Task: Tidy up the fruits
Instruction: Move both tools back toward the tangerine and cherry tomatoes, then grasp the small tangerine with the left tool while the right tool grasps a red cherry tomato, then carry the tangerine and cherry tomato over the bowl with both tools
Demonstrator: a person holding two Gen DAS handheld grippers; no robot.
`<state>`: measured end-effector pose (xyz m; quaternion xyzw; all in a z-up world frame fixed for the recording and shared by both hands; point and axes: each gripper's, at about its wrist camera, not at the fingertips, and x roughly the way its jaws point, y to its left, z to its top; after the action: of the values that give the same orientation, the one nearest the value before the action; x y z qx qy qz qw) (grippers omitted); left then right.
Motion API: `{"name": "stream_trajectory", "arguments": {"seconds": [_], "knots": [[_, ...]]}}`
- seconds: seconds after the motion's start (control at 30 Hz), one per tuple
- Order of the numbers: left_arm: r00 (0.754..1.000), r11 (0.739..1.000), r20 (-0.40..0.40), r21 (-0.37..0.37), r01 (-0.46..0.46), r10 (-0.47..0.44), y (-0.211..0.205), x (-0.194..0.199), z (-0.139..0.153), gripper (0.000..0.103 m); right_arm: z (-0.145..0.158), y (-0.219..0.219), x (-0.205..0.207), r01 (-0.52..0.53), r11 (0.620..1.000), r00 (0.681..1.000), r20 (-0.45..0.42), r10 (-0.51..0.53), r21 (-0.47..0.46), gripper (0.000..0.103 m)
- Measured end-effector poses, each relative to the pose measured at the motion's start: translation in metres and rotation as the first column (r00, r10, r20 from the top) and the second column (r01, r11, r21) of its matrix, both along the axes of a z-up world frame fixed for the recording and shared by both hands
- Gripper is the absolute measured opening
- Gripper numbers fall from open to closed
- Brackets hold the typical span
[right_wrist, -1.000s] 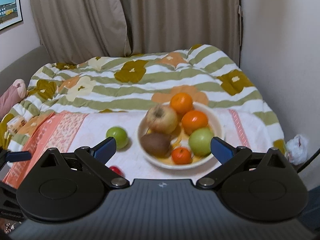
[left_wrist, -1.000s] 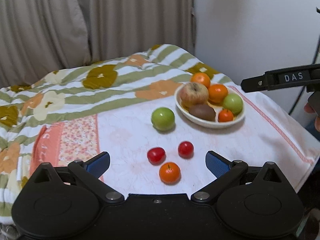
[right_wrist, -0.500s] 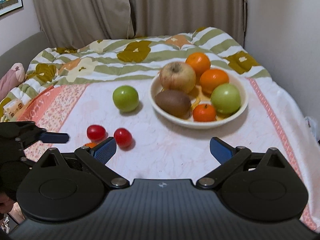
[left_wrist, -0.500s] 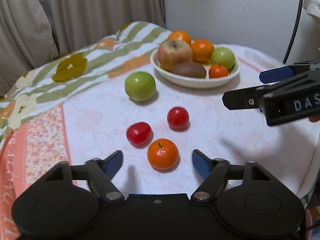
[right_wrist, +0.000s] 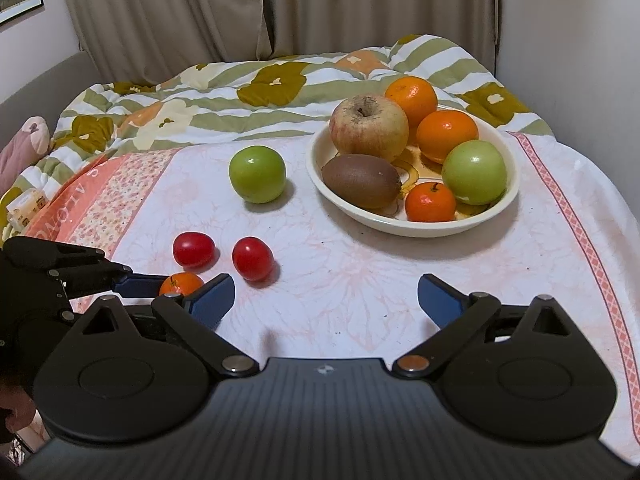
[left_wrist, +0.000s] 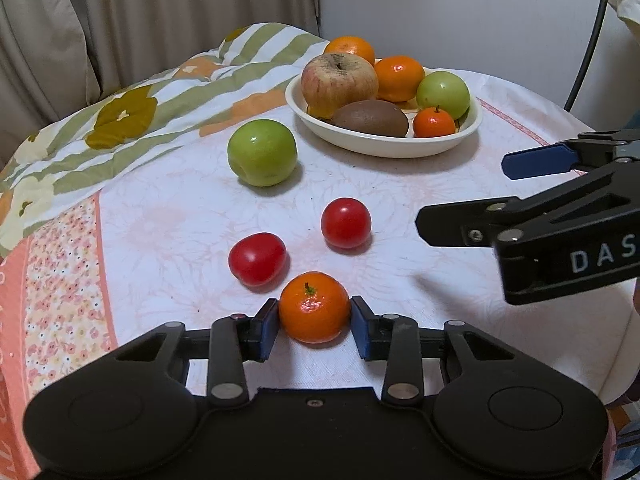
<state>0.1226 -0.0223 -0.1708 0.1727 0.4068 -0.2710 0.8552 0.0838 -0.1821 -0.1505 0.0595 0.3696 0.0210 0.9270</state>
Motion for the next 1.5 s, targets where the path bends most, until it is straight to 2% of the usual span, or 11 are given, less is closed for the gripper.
{"name": "stream_trajectory", "arguments": {"seconds": [0.3,0.43,0.53,0.63,0.87,0.93,0.97,1.0,1.23,1.5], "knots": [[1.000,1.000,-0.001,-0.002,-0.011,0.011,0.010,-0.002,0.001,0.041,-0.005,0.008,0.013,-0.016,1.000,1.000,-0.006,0.016,0.009,0.103],[1.000,1.000,0.000,0.003,-0.028,0.028,0.016,-0.004,0.001,0.041,-0.010,0.018,0.022,-0.049,0.999,0.999,-0.018,0.049,0.015,0.092],[0.999,0.999,0.003,0.008,-0.038,0.038,0.021,-0.004,0.001,0.041,-0.015,0.025,0.029,-0.065,0.998,0.998,-0.025,0.065,0.016,0.092],[0.999,0.999,0.008,0.013,-0.048,0.048,0.025,-0.004,0.001,0.041,-0.019,0.030,0.037,-0.079,0.996,0.996,-0.033,0.080,0.029,0.080],[0.997,0.997,0.013,0.012,-0.077,0.077,0.035,-0.004,0.003,0.041,-0.027,0.045,0.050,-0.119,0.993,0.992,-0.040,0.120,0.021,0.067],[0.996,0.996,0.013,0.010,-0.089,0.089,0.038,-0.004,0.003,0.041,-0.027,0.048,0.052,-0.123,0.992,0.992,-0.038,0.123,0.012,0.059],[0.995,0.995,0.014,0.010,-0.095,0.095,0.039,-0.004,0.004,0.041,-0.028,0.049,0.053,-0.123,0.992,0.992,-0.038,0.123,0.006,0.046],[0.995,0.995,0.015,0.010,-0.102,0.102,0.040,-0.004,0.004,0.041,-0.029,0.049,0.054,-0.128,0.992,0.991,-0.045,0.128,0.005,0.045],[0.991,0.991,0.017,-0.007,-0.136,0.136,0.043,-0.010,0.015,0.041,-0.021,0.043,0.045,-0.121,0.992,0.992,-0.036,0.122,0.022,0.045],[0.985,0.985,0.033,-0.025,-0.170,0.171,0.031,-0.023,0.049,0.041,0.013,0.020,0.024,-0.109,0.992,0.994,-0.015,0.110,0.061,0.045]]}}
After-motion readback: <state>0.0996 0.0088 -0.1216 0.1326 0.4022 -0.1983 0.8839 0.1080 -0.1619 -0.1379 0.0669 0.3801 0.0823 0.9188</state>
